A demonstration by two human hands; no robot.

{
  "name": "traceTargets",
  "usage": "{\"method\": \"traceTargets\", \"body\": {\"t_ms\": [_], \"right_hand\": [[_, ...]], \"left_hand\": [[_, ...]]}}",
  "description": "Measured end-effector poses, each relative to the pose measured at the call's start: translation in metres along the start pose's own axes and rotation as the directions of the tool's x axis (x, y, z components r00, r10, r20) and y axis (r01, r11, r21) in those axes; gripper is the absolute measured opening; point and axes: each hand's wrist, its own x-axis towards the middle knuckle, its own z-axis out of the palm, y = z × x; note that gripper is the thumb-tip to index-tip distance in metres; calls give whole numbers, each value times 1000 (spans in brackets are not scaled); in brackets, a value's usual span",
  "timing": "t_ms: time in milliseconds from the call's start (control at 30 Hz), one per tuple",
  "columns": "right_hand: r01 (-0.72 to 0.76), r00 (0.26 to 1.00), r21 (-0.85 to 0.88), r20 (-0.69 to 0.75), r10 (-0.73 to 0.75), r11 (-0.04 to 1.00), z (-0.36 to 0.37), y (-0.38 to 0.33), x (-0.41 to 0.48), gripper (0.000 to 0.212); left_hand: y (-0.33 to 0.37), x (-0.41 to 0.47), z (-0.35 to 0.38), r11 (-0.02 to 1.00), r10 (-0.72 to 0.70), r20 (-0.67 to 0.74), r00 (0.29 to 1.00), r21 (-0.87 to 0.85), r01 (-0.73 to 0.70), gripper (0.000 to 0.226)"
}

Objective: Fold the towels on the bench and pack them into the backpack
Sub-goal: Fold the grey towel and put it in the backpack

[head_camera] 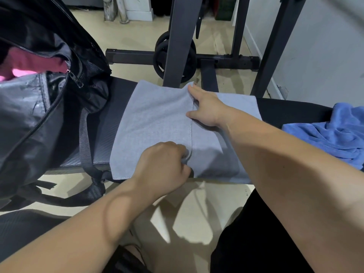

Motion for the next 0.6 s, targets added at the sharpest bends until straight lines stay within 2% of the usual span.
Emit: {"method": "traceTargets", "body": {"t_ms": [133,200,333,467,600], "right_hand": [[12,997,54,-76,-8,998,1,-11,-11,88],[38,988,184,-157,-9,982,-7,-19,-17,85],[83,960,486,-272,60,870,-42,-32,-30,77],[100,920,543,-369,131,834,-81,-20,-47,76],[23,901,590,-362,239,807,-98,21,-61,76]], "left_hand": [[-1,3,-12,988,-46,-58,997,-148,37,22],[2,7,-22,971,-72,-101,992,-233,47,20],[24,19,-50,940,-114,-175,978,-337,49,16],[70,27,-62,890,-46,-216,975,-452,-58,18],[118,36,-39,834,42,-171,984,-537,-129,19]]}}
